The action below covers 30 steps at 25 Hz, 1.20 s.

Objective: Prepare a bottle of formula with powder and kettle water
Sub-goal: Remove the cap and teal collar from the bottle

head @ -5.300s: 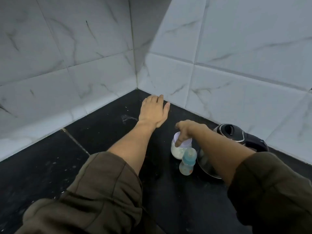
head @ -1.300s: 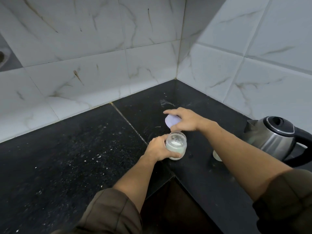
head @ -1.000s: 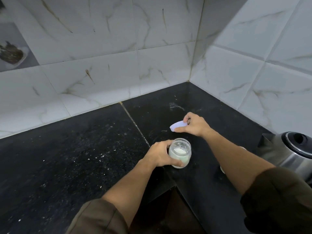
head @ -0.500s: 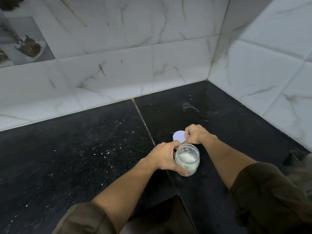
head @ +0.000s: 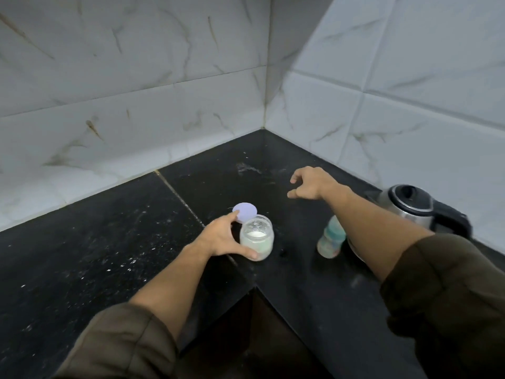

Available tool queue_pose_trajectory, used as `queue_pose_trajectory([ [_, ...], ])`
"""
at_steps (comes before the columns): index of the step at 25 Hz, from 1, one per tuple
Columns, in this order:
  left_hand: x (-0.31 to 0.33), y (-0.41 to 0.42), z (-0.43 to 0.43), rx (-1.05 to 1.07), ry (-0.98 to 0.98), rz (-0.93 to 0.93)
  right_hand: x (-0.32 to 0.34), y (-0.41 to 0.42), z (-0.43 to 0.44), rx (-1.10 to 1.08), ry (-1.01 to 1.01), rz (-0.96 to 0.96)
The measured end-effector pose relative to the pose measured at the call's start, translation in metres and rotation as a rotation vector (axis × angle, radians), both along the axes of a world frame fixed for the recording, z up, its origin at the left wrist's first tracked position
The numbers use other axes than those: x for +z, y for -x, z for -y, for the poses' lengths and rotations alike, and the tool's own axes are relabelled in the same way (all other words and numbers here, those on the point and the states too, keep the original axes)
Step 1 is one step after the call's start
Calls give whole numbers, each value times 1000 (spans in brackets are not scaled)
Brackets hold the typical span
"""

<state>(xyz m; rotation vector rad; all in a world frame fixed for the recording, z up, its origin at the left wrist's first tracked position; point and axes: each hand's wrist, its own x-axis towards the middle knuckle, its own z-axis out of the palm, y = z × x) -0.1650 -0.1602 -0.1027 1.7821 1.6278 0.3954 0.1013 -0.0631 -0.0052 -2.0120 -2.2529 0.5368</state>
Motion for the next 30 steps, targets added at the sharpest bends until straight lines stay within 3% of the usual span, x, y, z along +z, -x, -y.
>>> queue_pose_trajectory([
  [9,77,-54,0,-135,-293,31,-2,-62,81,-171,66,208],
  [15,47,-146,12,-186,-285,61,-30,-71,89,-111,29,251],
  [20,27,-176,15,-150,-181,57,-14,-82,92,-82,-1,195],
  [22,25,-181,15,-122,-181,83,2,-85,94,-95,16,78],
  [25,24,-187,19,-113,-181,194,20,-87,100,-126,29,-69],
  [30,31,-193,31,-140,-200,353,36,-90,113,-156,44,-157],
])
